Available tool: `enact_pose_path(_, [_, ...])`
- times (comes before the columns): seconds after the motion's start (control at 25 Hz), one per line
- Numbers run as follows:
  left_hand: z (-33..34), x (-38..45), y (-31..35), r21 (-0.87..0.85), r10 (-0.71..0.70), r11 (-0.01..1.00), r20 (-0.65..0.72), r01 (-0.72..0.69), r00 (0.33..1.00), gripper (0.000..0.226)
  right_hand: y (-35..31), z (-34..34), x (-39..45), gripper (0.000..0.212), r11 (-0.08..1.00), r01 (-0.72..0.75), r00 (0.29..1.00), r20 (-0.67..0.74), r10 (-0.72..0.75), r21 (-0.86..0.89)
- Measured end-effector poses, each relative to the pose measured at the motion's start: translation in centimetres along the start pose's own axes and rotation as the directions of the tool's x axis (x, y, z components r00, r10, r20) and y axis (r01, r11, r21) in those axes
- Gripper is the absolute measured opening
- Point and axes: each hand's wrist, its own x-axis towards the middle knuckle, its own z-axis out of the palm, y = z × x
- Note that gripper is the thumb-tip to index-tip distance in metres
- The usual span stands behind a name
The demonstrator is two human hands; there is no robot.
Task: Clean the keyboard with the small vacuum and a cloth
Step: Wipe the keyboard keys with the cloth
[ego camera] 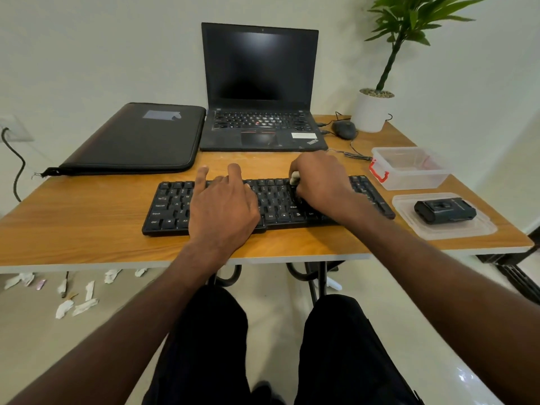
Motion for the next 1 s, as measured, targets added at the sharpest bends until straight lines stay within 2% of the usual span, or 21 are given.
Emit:
enact_pose_path(0.16, [0.0,0.0,-0.1,-0.005,0.011,1.0,0.008,-0.011,1.0,0.031,-0.3,0.9,-0.3,0.029,0.986,-0.039,0.993,-0.103,0.056,0.159])
enact_pose_path(0.28, [-0.1,0.0,-0.2,-0.029,0.017,0.999,0.011,-0.016,1.0,0.034,-2.2,1.5,-0.2,0.029,0.98,0.027,0.988,-0.157,0.004,0.197])
enact_pose_path(0.48, [-0.9,-0.3,0.1,-0.193,-0.037,0.98,0.039,0.044,0.999,0.07,-7.3,2.5,1.5,0.02,0.941,0.174,0.981,-0.129,-0.142,0.29])
enact_pose_path(0.56, [-2.0,-0.4,-0.3,-0.25,-0.058,0.967,-0.009,0.054,0.998,0.071,-7.9,2.3,1.8,0.017,0.928,0.2,0.978,-0.122,-0.17,0.314])
enact_pose_path(0.68, [-4.6,0.3,-4.4,-0.172,-0.016,0.985,-0.077,0.002,0.997,0.062,-7.0,1.7,2.4,0.017,0.955,0.122,0.99,-0.101,-0.098,0.27])
enact_pose_path(0.72, [-5.3,0.5,-6.7,-0.191,-0.036,0.981,-0.024,0.031,0.999,0.07,-6.8,1.6,2.7,0.017,0.971,0.086,0.993,-0.097,-0.066,0.223])
enact_pose_path(0.76, [-5.9,0.5,-9.1,-0.244,-0.069,0.966,0.087,0.088,0.994,0.085,-6.8,1.6,2.9,0.016,0.982,0.069,0.994,-0.097,-0.053,0.173])
enact_pose_path(0.84, [-6.6,-0.4,-12.6,-0.382,-0.078,0.894,0.382,0.234,0.921,0.123,-8.1,1.8,2.8,0.014,0.99,0.081,0.993,-0.093,-0.07,0.112])
enact_pose_path(0.88, [-6.6,-1.0,-13.4,-0.436,-0.059,0.851,0.476,0.294,0.878,0.138,-9.1,2.0,2.8,0.014,0.991,0.095,0.992,-0.097,-0.086,0.099])
enact_pose_path(0.92, [-6.5,-1.5,-13.8,-0.475,-0.046,0.815,0.517,0.331,0.855,0.15,-10.0,2.2,2.8,0.013,0.989,0.112,0.989,-0.106,-0.101,0.096])
enact_pose_path(1.0, [-5.9,-1.4,-14.3,-0.518,-0.036,0.781,0.52,0.348,0.853,0.163,-11.7,2.7,3.3,0.014,0.983,0.134,0.984,-0.131,-0.118,0.123])
